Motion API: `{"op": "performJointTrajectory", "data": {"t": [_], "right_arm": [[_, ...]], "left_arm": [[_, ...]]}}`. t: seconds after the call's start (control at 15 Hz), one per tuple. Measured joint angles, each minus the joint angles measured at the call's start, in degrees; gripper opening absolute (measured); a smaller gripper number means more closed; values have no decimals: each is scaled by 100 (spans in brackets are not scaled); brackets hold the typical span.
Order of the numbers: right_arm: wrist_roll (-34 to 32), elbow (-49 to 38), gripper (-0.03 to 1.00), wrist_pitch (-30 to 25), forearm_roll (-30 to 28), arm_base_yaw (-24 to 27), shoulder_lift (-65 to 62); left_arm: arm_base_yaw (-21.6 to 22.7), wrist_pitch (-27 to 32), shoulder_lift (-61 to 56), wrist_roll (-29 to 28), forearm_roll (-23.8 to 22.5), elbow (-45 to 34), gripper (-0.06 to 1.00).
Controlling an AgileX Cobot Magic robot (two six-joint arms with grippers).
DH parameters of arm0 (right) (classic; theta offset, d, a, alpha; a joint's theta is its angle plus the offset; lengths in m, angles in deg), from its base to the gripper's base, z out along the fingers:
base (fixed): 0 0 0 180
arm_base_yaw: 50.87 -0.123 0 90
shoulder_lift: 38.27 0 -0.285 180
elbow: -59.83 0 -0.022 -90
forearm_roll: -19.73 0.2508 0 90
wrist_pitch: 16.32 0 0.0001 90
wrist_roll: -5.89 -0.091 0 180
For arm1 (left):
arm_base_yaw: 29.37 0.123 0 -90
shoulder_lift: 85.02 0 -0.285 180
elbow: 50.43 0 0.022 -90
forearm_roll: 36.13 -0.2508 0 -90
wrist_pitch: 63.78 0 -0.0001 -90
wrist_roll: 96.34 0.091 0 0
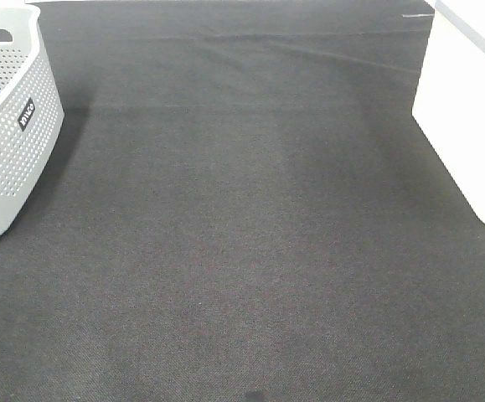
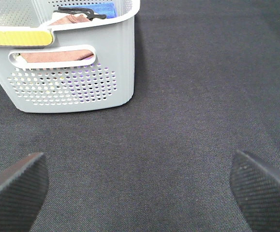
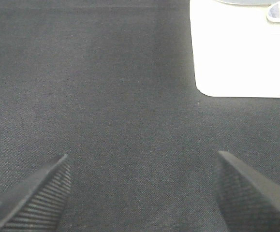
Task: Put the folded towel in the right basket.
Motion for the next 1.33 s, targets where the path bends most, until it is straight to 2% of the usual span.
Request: {"op": "performJointTrajectory", "data": {"t": [1.33], "right_arm": [[6, 0, 76, 0, 0, 0, 0]], "left_arm": [[0, 0, 0, 0, 0, 0, 97]]}}
